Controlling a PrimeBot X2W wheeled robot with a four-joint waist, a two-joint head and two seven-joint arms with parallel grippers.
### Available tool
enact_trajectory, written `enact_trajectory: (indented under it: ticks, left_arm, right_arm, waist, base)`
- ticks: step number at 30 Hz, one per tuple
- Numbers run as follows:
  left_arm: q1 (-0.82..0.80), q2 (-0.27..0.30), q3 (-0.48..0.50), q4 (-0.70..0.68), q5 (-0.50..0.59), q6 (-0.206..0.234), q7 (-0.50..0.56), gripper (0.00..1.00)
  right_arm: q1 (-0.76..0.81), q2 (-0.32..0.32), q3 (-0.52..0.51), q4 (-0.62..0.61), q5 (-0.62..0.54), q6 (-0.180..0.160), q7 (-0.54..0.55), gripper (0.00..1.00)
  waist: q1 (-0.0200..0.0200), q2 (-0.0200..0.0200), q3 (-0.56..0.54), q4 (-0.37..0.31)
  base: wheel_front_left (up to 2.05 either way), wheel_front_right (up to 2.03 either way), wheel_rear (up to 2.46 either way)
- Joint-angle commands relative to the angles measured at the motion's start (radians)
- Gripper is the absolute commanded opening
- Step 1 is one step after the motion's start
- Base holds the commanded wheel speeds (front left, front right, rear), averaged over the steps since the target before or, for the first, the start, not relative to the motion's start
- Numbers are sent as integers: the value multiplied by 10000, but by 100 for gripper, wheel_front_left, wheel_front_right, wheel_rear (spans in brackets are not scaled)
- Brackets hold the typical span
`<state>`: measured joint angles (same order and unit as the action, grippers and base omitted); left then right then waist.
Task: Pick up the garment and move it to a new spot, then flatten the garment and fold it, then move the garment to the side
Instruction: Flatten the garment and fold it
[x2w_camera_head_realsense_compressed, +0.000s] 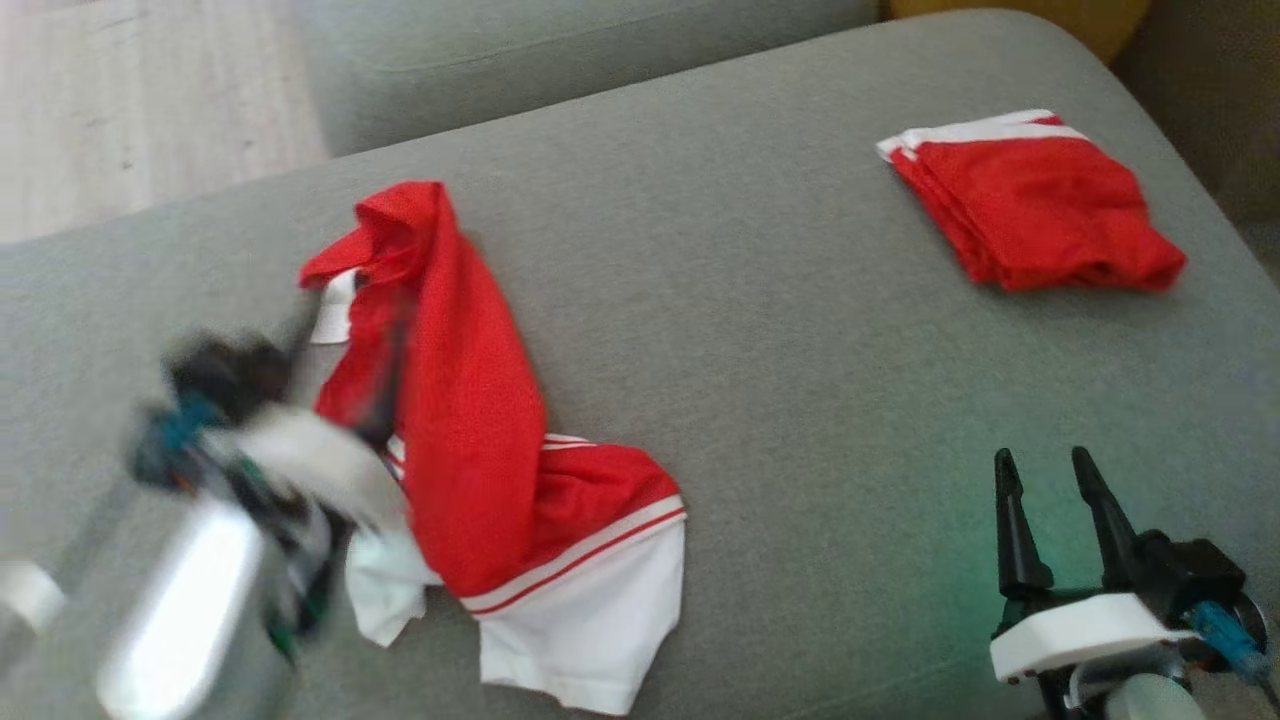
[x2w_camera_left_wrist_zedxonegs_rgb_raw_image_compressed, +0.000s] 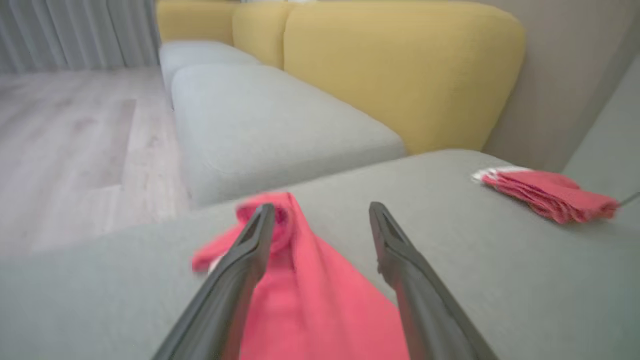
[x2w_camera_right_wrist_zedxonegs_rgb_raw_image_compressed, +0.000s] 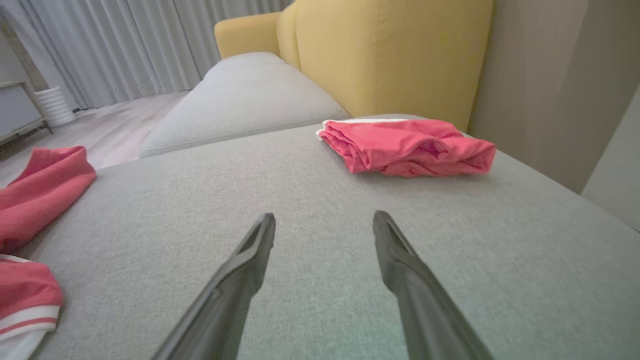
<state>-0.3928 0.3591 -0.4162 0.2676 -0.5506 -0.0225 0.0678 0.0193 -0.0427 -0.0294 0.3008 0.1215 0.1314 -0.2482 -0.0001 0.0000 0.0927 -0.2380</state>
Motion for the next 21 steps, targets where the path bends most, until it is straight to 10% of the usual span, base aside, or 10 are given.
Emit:
enact_trajectory:
  ticks: [1, 9, 21]
  left_arm:
    - [250, 155, 172, -830, -73, 100, 158, 100]
    - [3338, -486, -1026, -3089, -380, 842, 802, 100]
    - [3648, -905, -1791, -1476, -267, 1004, 1220, 100]
  right_arm:
    - [-62, -76, 194, -350, -85, -7, -136, 100]
    - [-30, -76, 113, -464, -249, -7, -136, 100]
    - [-256, -75, 223, -483, -480, -7, -136, 100]
  waist:
    - [1, 0, -75, 327]
    - [1, 0, 59, 1128]
    - [1, 0, 368, 1177]
  base:
    - [0, 0, 0]
    - [0, 0, 0]
    - [0, 0, 0]
